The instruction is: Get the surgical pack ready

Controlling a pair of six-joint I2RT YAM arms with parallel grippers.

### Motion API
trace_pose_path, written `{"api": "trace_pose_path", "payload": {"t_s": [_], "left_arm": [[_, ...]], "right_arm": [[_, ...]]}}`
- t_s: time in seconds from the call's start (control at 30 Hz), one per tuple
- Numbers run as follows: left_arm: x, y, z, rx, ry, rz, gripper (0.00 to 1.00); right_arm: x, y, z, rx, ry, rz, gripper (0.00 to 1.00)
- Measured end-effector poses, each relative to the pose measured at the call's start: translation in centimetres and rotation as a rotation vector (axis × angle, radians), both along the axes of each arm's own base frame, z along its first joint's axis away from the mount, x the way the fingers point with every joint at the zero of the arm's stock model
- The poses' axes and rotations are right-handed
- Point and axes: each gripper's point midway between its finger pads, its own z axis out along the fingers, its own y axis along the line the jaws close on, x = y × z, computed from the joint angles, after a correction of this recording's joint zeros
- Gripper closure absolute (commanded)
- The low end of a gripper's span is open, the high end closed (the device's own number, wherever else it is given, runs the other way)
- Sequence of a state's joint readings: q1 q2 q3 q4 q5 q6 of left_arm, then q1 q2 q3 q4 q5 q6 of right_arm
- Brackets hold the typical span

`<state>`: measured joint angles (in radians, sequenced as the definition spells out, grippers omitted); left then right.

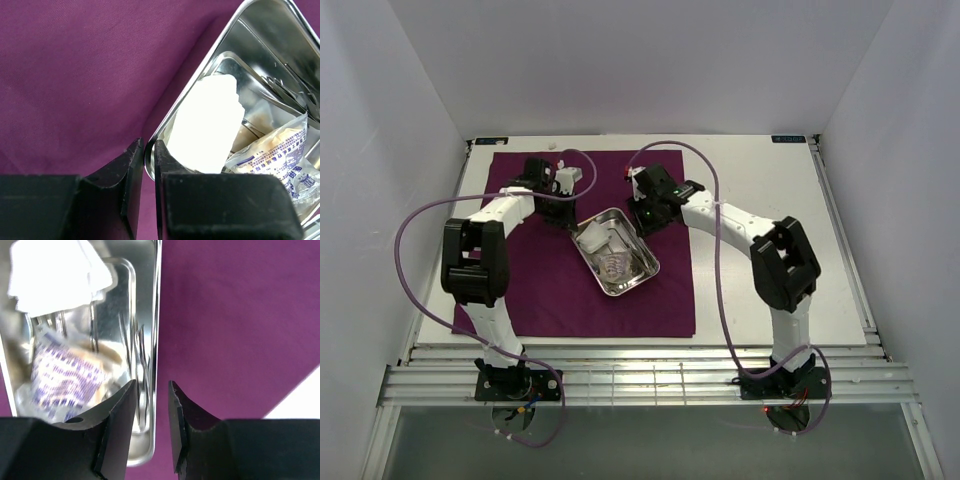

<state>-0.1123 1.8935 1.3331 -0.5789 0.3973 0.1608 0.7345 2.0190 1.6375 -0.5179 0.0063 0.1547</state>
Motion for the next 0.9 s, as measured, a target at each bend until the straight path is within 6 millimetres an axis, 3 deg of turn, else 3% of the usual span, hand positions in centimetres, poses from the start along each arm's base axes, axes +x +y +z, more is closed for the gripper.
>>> {"api": "trace_pose_path", "payload": {"t_s": [0.2, 0.3, 0.47, 0.7, 0.8, 0.9], "left_arm": [[-0.1, -0.3, -0.1, -0.020, -0.004, -0.016, 1.00], [-0.1, -0.4, -0.1, -0.024, -0.005, -0.014, 1.00], [-0.3, -0.3, -0.1, -0.030, 0.005, 0.022, 1.00], [-0.3, 1.2, 0.0, 0.024, -0.013, 0.064, 1.00], [0.0, 2.7, 0.0, 0.039, -0.019, 0.087, 1.00], [0.5, 5.8, 0.0, 0.062, -0.031, 0.137, 1.00]], "right_arm": [[-1.4, -3.7, 2.4, 0.047, -0.013, -0.105, 0.54], [-1.9, -7.2, 1.8, 0.065, 0.022, -0.210, 0.49], [-3.4, -12.5, -0.9, 0.038, 0.102, -0.365, 0.48], [-6.9, -14.5, -4.3, -0.017, 0.195, -0.393, 0.48], [-7.6, -14.8, -4.5, -0.020, 0.201, -0.390, 0.48], [-8.1, -15.0, -4.0, -0.010, 0.191, -0.379, 0.43]]}}
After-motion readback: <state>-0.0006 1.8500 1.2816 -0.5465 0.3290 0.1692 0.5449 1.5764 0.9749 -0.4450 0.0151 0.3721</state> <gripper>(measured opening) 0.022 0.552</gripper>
